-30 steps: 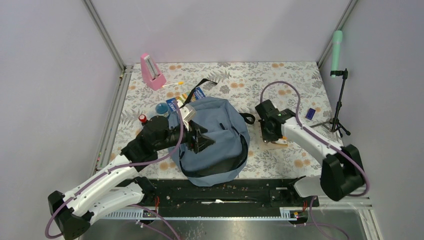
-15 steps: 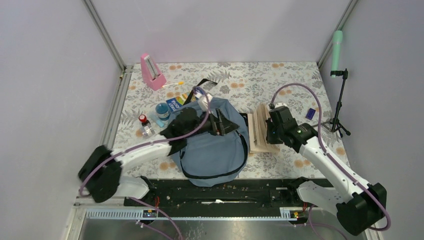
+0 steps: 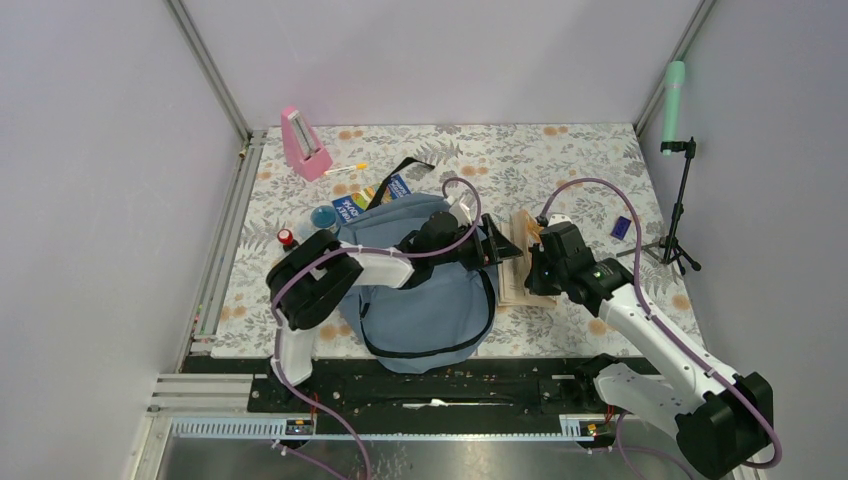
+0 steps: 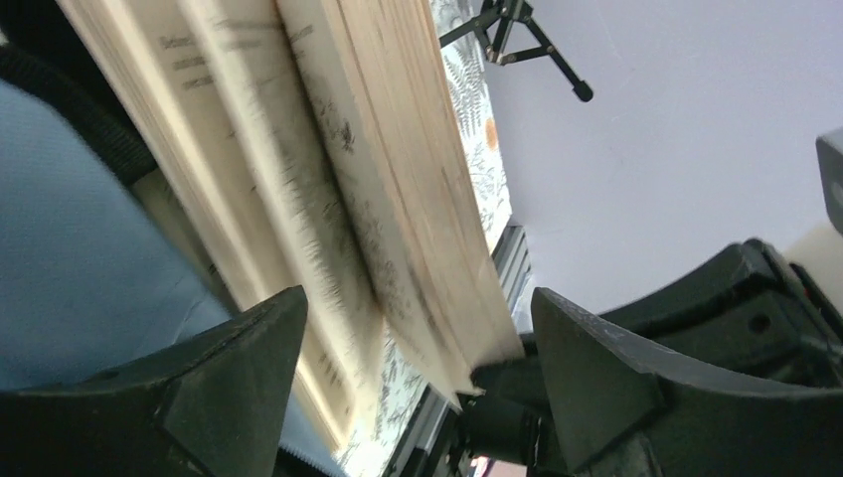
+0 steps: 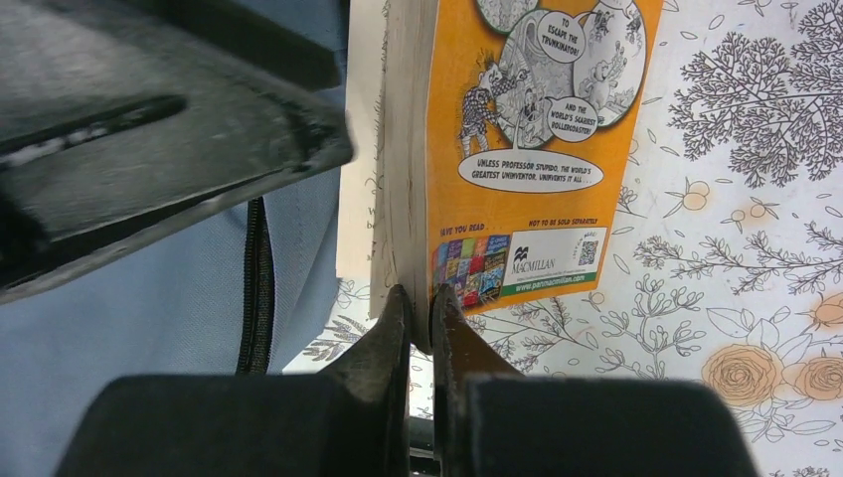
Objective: Pack the student bag
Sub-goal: Pick up the book from the center of the board.
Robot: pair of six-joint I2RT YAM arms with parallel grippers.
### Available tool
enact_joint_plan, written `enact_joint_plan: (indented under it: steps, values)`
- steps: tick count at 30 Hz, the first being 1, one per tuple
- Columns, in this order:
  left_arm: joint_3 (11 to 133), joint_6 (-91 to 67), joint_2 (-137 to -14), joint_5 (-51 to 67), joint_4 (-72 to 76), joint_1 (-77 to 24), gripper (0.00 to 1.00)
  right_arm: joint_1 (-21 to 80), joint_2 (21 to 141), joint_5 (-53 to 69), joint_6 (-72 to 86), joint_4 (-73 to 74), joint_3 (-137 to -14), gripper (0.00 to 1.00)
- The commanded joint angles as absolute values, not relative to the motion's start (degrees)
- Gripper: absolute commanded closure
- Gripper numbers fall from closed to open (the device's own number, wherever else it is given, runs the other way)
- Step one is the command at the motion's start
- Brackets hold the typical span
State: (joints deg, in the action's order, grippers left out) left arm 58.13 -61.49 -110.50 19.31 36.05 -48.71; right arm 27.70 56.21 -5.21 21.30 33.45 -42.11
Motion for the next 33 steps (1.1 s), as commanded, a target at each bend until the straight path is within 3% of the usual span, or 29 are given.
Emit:
enact_joint_plan:
  steps: [1, 11, 19, 30, 33]
  values:
    - [64.1, -64.8, -113.8, 20.5, 43.3, -49.8, 0.18, 27.7, 54.4, -3.0, 22.0, 29.1, -42.8, 1.0]
    - [69.6, -64.0, -120.0, 21.6, 39.2, -50.0, 0.26, 27.7, 54.3, -2.0, 22.0, 29.1, -42.8, 1.0]
    - [72.3, -63.3, -121.6, 21.8, 36.4, -50.1, 0.53, 27.7, 54.1, -1.0, 22.0, 29.7, -43.4, 1.0]
    - [72.8, -64.1, -122.7, 22.3, 36.9, -50.2, 0.71, 27.7, 52.0, -1.8, 20.4, 32.8, -44.0, 0.38]
    - [72.6, -64.3, -122.9, 22.4, 37.5, -50.2, 0.82, 27.7, 51.1, -4.0, 20.2, 34.5, -44.5, 0.28]
